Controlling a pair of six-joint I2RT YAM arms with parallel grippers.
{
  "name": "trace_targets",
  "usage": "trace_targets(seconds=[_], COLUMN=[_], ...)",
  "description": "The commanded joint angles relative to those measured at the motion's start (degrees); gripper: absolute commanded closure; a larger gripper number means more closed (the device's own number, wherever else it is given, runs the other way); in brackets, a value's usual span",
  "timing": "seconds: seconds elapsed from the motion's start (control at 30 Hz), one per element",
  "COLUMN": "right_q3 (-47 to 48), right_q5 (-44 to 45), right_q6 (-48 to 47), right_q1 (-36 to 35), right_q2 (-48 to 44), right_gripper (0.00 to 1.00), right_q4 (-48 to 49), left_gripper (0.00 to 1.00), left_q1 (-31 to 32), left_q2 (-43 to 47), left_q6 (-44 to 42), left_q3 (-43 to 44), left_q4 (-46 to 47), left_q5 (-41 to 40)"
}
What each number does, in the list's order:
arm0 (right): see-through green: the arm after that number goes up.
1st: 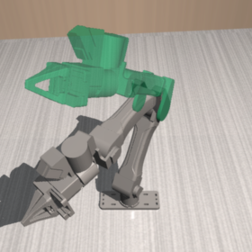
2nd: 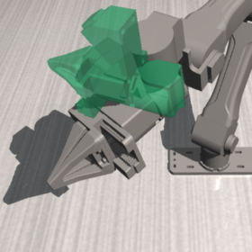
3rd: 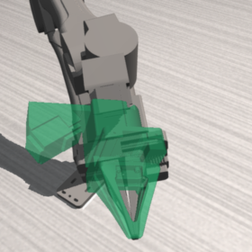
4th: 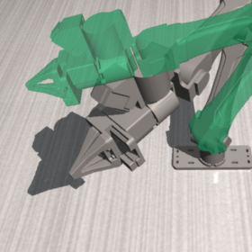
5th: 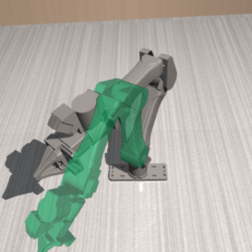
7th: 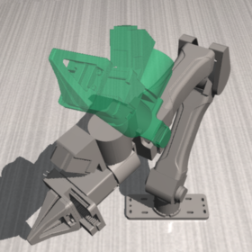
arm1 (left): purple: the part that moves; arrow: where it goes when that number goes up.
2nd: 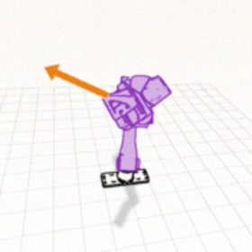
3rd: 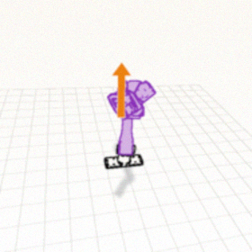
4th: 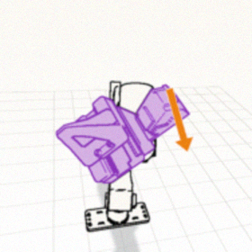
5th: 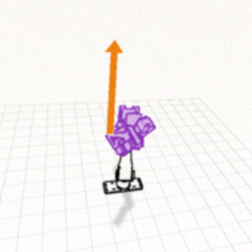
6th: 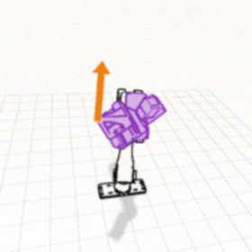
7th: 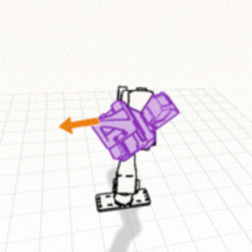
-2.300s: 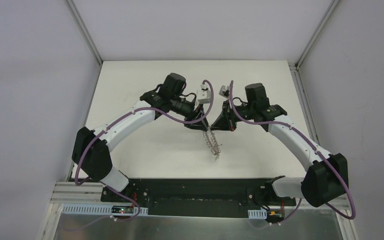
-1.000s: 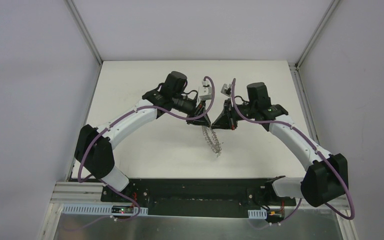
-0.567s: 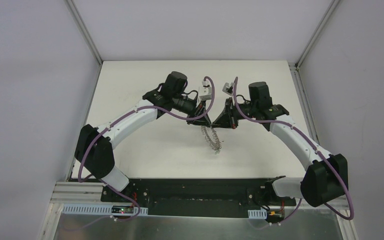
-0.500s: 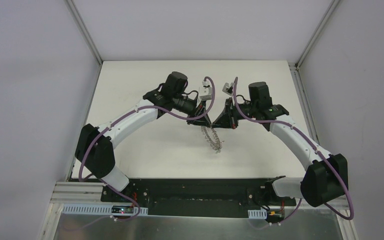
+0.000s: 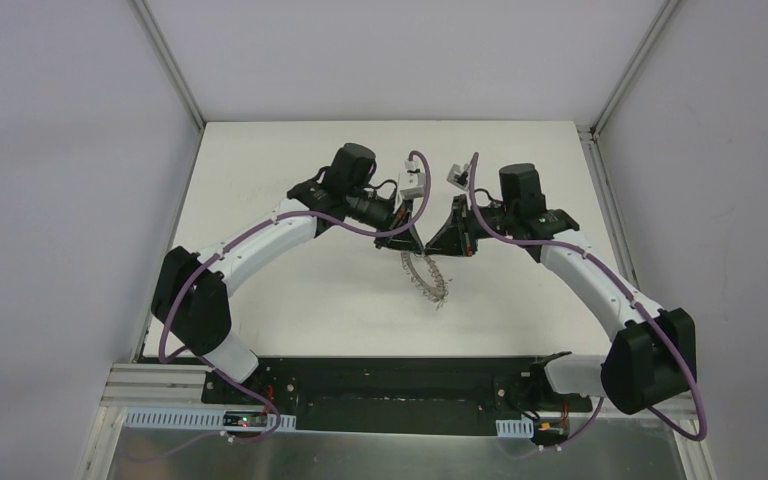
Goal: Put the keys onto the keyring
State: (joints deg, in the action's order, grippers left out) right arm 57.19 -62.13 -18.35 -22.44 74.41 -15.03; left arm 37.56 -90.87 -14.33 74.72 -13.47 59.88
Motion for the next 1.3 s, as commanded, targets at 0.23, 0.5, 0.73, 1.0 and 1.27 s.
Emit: trace_targets(seconds=[0.23, 0.5, 0.73, 1.0, 1.27], right_q3=[-3.8, -5.4, -5.7, -4.7, -0.2], right_q5=[-3.5, -2.3, -1.0, -0.3, 2.6], right_q6=[8.1, 8.2, 4.5, 3.1, -3.0], right_q1=[4.5, 6.6, 6.7, 6.8, 6.8], right_q2=[-7.1, -7.2, -6.3, -6.8, -9.7], right_gripper=[0.69, 0.61, 0.59, 0.58, 0.5], right_q4=[14.7, 16.6, 14.5, 12.8, 5.7], left_gripper=[1.0, 1.0, 1.0, 1.0, 1.0], left_q1=[-2.4, -3.2, -3.9, -4.0, -4.0], left_q2=[3.0, 4.0, 4.3, 5.1, 5.9], left_q6=[31.3, 40.8, 42.5, 38.9, 34.2], left_q3=[-10.1, -13.2, -13.3, -13.0, -12.5], left_q4=[34.8, 45.6, 47.5, 43.8, 38.4], left_q5=[-0.9, -2.3, -2.9, -1.7, -0.4])
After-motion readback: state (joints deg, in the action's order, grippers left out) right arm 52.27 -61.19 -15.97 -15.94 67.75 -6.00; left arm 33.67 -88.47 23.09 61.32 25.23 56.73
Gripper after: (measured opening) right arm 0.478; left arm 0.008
